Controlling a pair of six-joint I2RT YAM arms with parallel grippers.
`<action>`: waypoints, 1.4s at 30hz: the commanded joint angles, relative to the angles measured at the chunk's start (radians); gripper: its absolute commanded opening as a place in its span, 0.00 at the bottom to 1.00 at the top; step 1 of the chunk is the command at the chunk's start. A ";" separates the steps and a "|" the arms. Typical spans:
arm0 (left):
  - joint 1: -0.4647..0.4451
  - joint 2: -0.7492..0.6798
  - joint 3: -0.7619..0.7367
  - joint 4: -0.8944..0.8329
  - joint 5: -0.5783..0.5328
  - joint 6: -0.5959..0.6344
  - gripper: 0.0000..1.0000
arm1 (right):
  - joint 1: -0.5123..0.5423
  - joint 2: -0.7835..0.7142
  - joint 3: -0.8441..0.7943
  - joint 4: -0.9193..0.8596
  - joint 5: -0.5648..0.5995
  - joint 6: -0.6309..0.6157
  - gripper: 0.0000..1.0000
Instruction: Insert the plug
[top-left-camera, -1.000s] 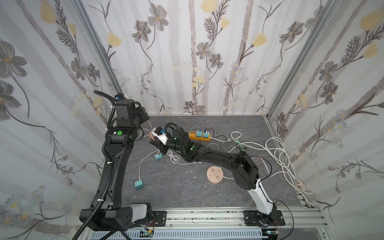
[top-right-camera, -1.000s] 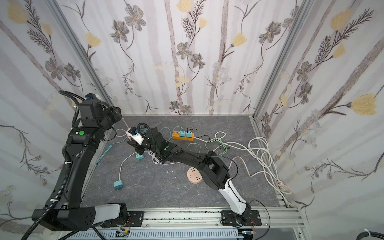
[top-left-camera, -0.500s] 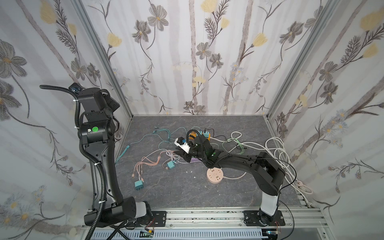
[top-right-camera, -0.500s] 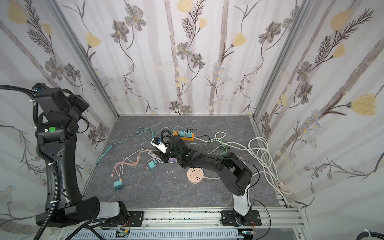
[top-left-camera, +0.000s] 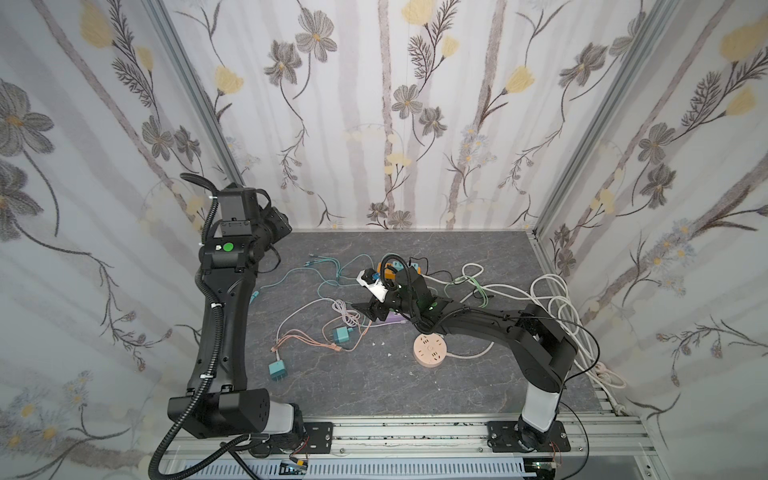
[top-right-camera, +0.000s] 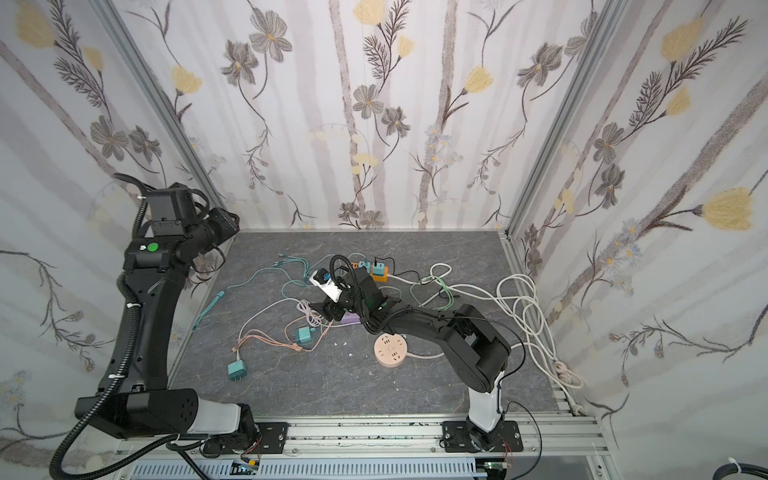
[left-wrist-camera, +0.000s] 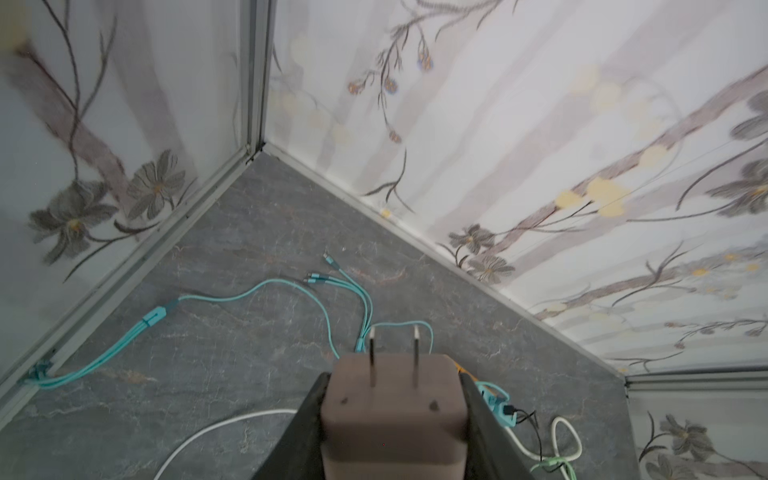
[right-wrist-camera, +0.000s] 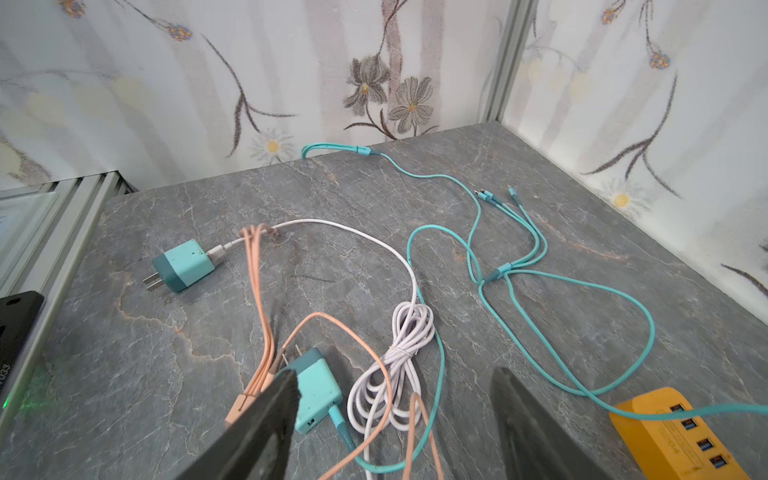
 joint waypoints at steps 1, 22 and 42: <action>-0.034 -0.001 -0.101 0.003 -0.020 -0.016 0.00 | -0.006 -0.019 -0.015 0.065 0.040 0.053 0.80; -0.096 0.092 -0.731 0.183 -0.125 -0.248 0.00 | 0.032 -0.017 0.004 -0.277 0.037 -0.098 0.87; -0.092 -0.295 -0.960 -0.032 -0.069 -0.556 0.00 | 0.027 -0.102 -0.084 -0.295 0.101 -0.033 0.86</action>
